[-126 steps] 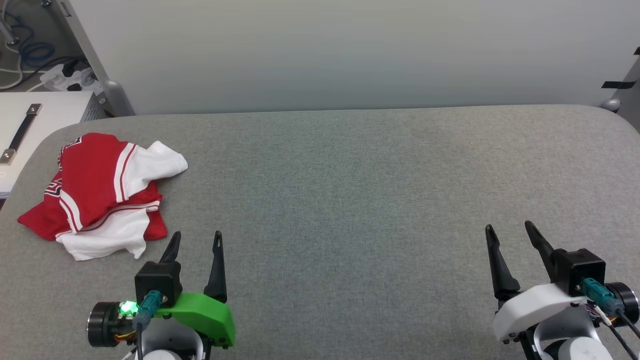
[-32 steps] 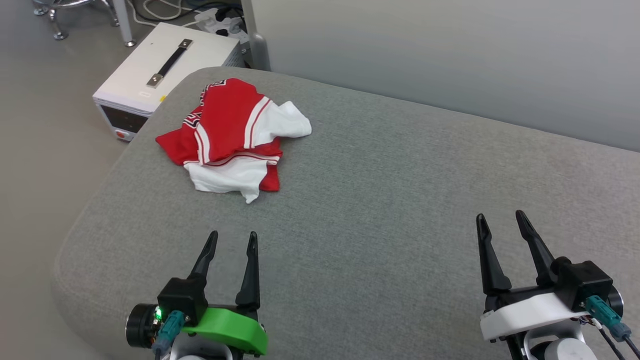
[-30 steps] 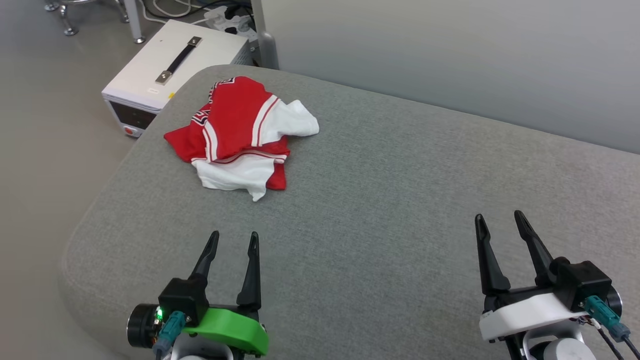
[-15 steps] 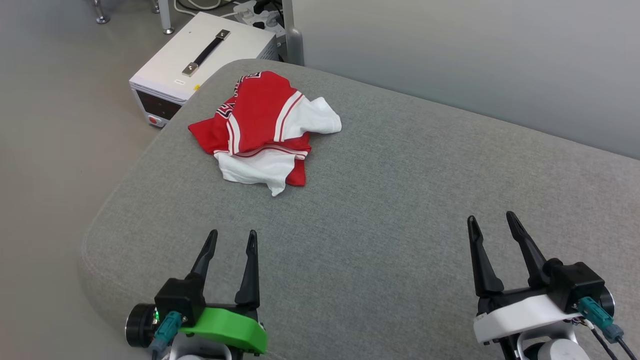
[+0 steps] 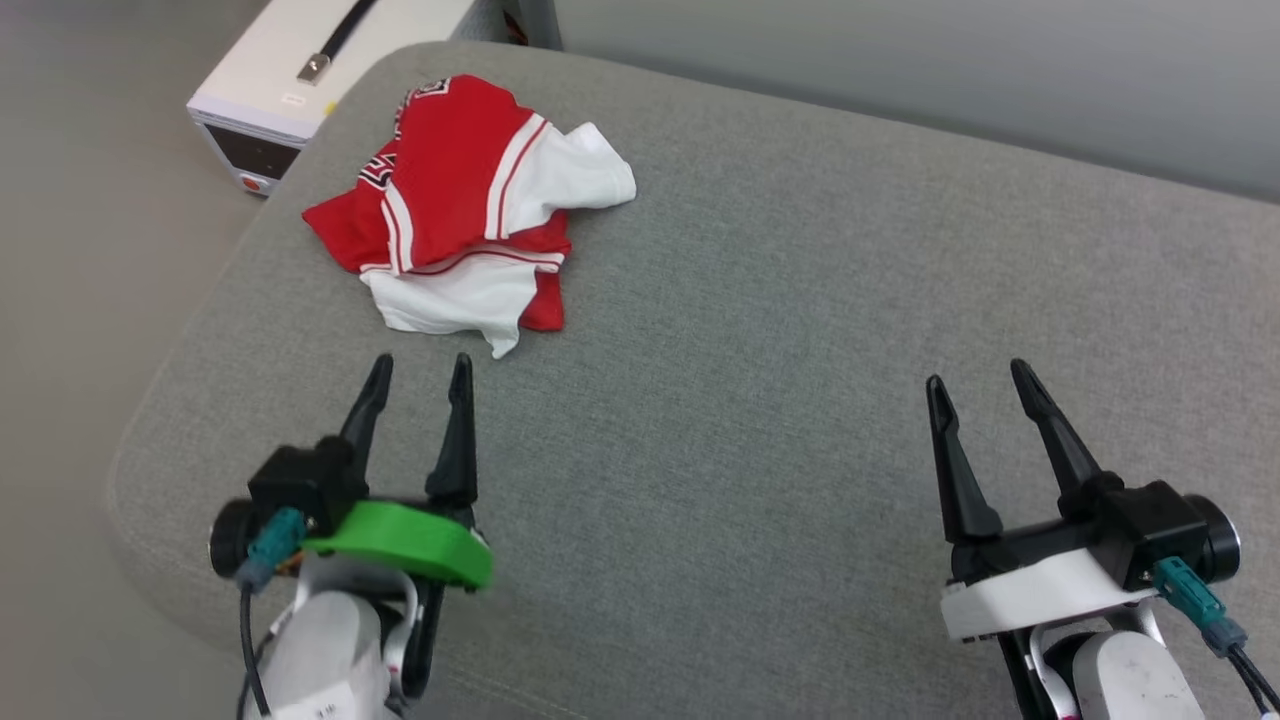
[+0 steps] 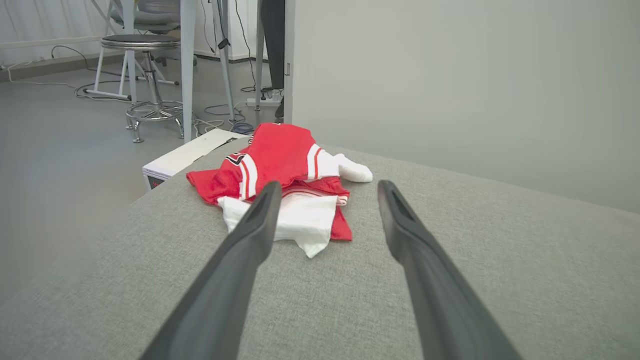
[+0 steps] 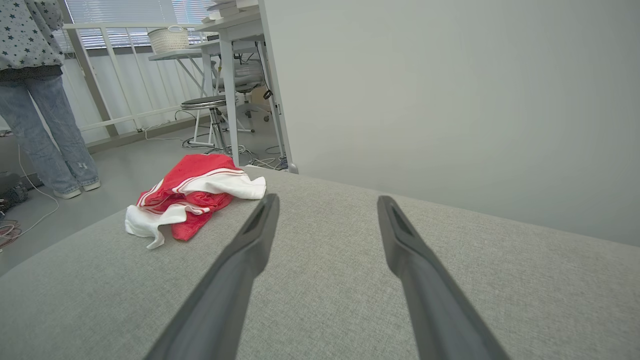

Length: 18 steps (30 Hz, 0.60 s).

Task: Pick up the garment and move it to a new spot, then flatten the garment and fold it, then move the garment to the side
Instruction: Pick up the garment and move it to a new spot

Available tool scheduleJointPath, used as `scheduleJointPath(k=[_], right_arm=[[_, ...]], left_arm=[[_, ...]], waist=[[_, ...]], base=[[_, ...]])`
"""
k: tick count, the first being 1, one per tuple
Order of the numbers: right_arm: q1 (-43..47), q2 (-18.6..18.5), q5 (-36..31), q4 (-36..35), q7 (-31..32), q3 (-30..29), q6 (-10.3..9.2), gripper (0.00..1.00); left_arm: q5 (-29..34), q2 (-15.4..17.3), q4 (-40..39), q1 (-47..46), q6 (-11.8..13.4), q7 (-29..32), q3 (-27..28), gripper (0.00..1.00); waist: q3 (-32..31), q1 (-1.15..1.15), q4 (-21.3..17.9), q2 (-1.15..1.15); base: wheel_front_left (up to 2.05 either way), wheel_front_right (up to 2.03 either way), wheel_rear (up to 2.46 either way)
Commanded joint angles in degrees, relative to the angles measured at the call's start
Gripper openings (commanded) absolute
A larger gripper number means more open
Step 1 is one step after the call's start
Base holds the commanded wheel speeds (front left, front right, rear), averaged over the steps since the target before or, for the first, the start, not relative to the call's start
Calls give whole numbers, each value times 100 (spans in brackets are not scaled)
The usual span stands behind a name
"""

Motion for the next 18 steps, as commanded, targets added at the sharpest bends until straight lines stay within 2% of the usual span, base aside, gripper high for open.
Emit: scheduleJointPath(k=[1,6,9,11,14,18], right_arm=[[-151,-15,-84,-85,-52,3,-6,100],[-380,-36,-242,-277,-52,62,-6,100],[-488,-47,-277,-411,-52,82,-6,100],[-550,-59,-288,-497,-52,98,-6,100],[-649,-78,-298,-614,-52,150,-6,100],[-727,-76,-296,-700,-52,196,-6,100]], left_arm=[[17,126,210,-393,-76,-33,76,100],[-122,778,1144,-1670,-269,173,10,100],[-348,1216,1597,-2348,-308,793,-133,100],[-583,1525,1857,-2766,-315,1406,-470,100],[-1207,2028,2113,-3322,-317,2359,-1002,100],[-2004,2555,2303,-3841,-318,3239,-1437,100]], waist=[[642,0,-398,0],[1163,0,-745,0],[1420,0,-918,0],[1575,0,-1022,0],[1797,0,-1179,0],[1981,0,-1352,0]], base=[[0,0,0],[0,0,0],[0,0,0],[0,0,0],[0,0,0],[0,0,0]])
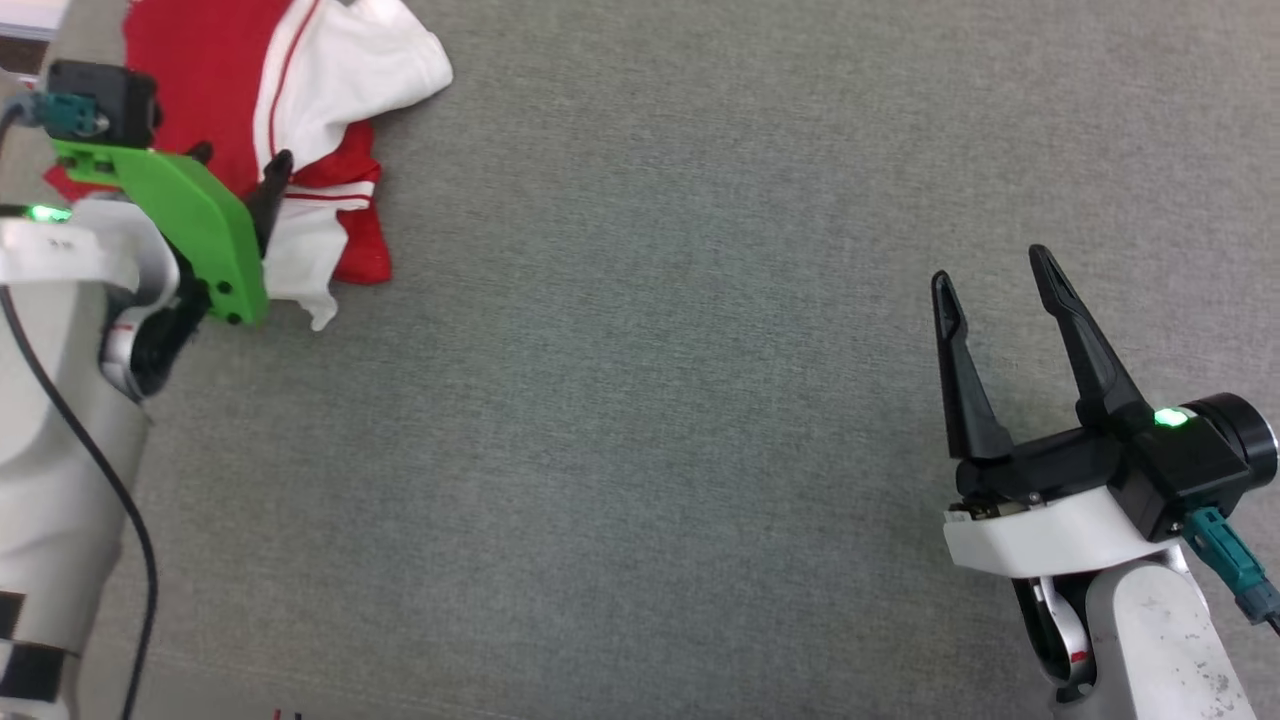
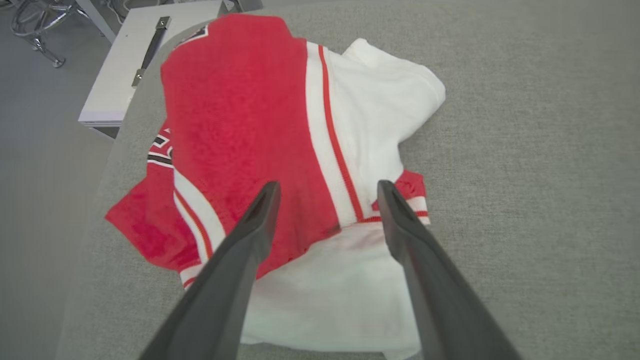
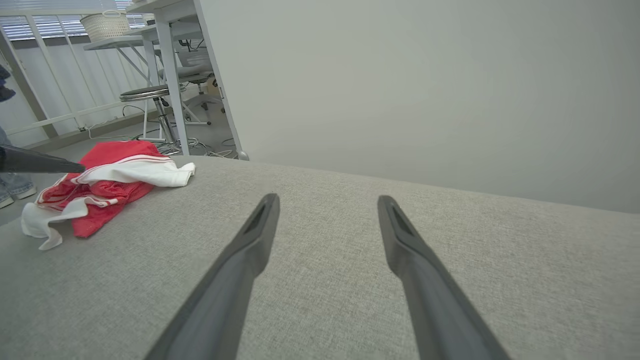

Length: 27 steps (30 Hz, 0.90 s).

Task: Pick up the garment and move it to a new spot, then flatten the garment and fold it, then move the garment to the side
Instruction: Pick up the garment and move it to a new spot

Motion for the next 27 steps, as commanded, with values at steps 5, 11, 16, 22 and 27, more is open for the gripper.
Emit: scheduleJointPath(k=[5,11,16,22,27], right_arm=[[-113,14,-32,-85,-52,44,-6,100],[-167,23,-42,-120,-52,61,-6,100],[-180,33,-57,-110,-52,82,-6,100],[-190,43,-52,-29,-52,58,-6,100],[-189,50,-34,50,-52,0,-6,100]], left_arm=[[-533,485,353,-490,-15,547,-361,100],[-946,644,751,-740,-16,687,-675,100],[-1309,664,996,-680,-16,975,-1022,100],[-1711,687,1003,-492,-16,981,-1280,0],[-1850,703,1126,-474,-16,406,-1172,0]], waist=[[608,-1,-584,0],[784,-1,-697,0],[831,-1,-729,0],[737,-1,-724,0],[498,-1,-683,0]], base=[[0,0,0],[0,0,0],[0,0,0],[0,0,0],[0,0,0]])
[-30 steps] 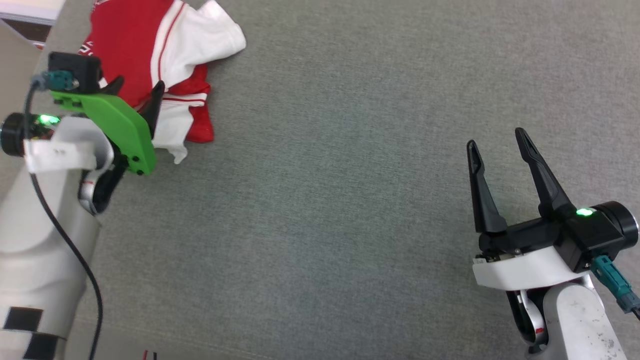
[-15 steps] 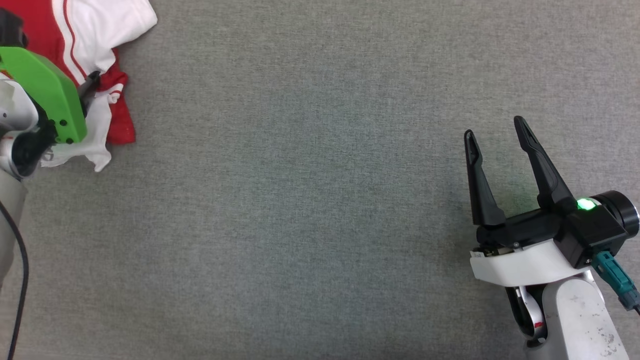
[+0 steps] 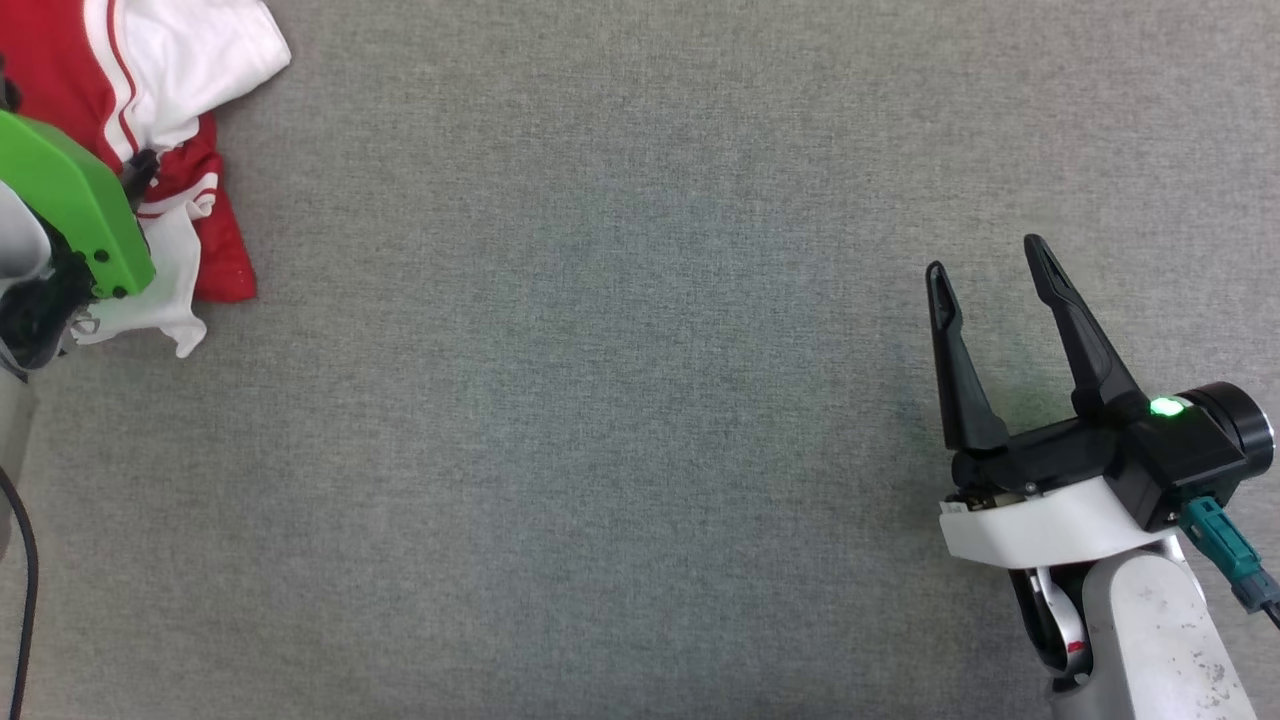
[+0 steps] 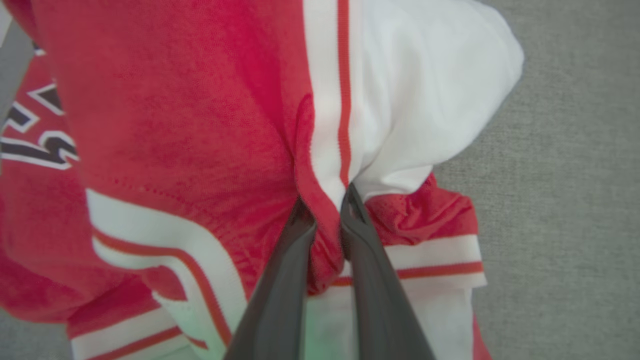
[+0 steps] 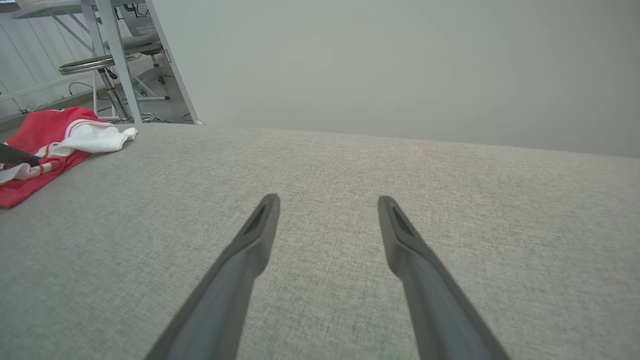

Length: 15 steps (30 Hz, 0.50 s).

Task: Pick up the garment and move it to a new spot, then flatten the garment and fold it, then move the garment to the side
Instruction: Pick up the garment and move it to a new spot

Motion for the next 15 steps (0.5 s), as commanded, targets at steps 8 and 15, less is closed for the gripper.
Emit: scheduleJointPath(k=[8,15], right_arm=[[47,23,95,155,-52,-127,-5,100],[393,26,300,253,-52,-375,-5,100]], left_arm=[[218,-125,259,333,39,-1517,122,0],[596,-114,-243,585,310,-2790,144,0]], waist=[[-873,0,92,-1],[-1764,0,158,-1]], base=[[0,0,0],[0,0,0]])
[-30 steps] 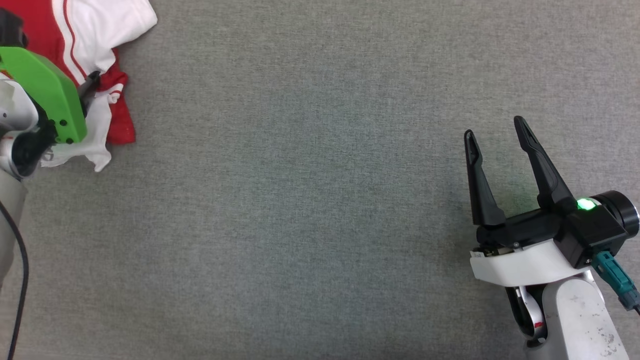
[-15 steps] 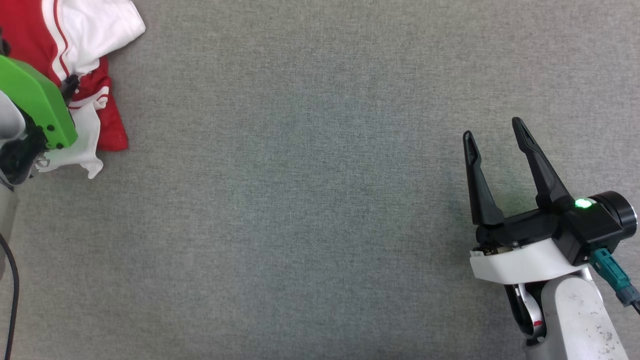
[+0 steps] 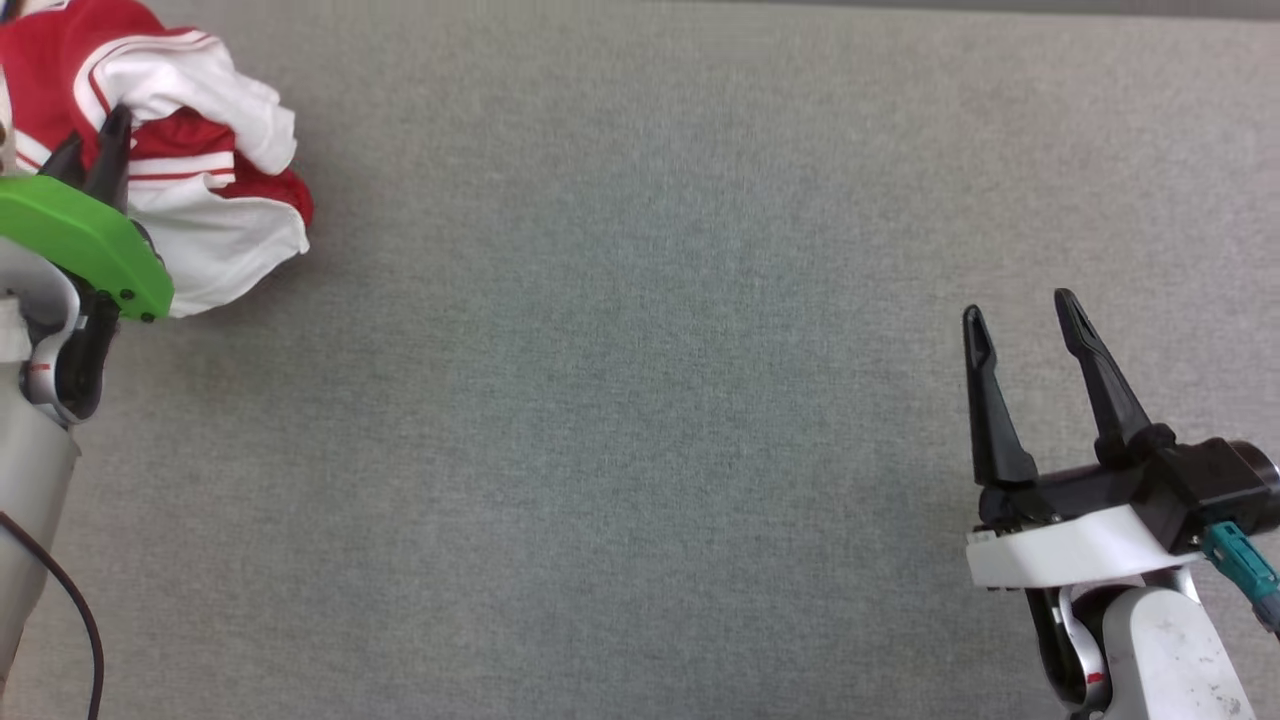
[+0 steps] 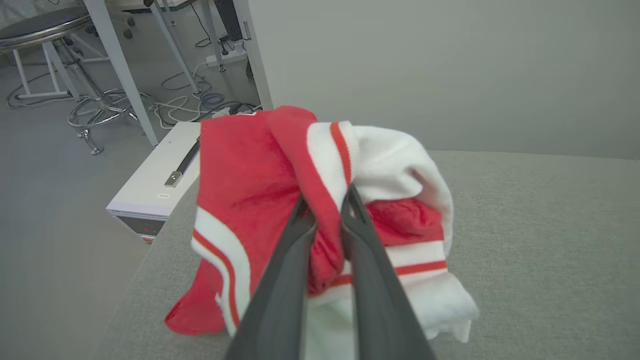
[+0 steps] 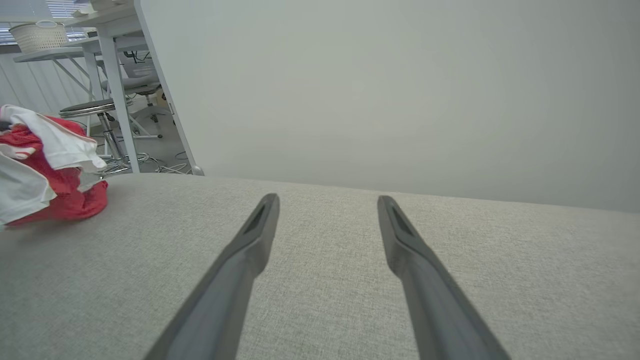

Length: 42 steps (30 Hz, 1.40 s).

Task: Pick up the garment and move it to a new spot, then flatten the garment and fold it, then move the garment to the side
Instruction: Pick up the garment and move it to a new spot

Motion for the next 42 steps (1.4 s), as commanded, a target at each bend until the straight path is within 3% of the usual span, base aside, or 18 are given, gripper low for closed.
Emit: scheduleJointPath(k=[1,8,16,29,35,36,37,42], right_arm=[[91,-8,48,20,-52,-45,-6,100],[269,-8,161,35,-52,-231,-6,100],[379,-8,235,70,-52,-466,-6,100],[398,-7,433,144,-52,-596,-6,100],[469,-7,442,128,-52,-714,-6,100],[467,-7,441,123,-52,-742,-6,100],[438,-7,431,115,-52,-780,-6,100],[377,-7,383,159,-52,-717,-6,100]], left_arm=[[125,16,-150,82,82,-146,-29,0],[662,-74,-1019,89,273,-419,-404,0],[918,-599,-1700,-155,279,-281,-849,0],[1508,-1727,-1013,-1212,-13,-521,-1628,0],[1641,-2125,-725,-475,-220,-415,-2569,0],[1647,-2210,-677,-259,-243,-361,-2805,0],[1618,-2423,-506,256,-277,-187,-3406,0],[1314,-2882,-136,757,-289,18,-4218,0]], waist=[[-541,0,51,0],[-978,0,-104,0],[-1188,0,-537,0],[-1208,0,-1391,0],[-1153,0,-1419,0],[-1130,0,-1405,0],[-1071,0,-1375,0],[-961,0,-1297,0]], base=[[0,0,0],[0,0,0],[0,0,0],[0,0,0],[0,0,0],[0,0,0],[0,0,0],[0,0,0]])
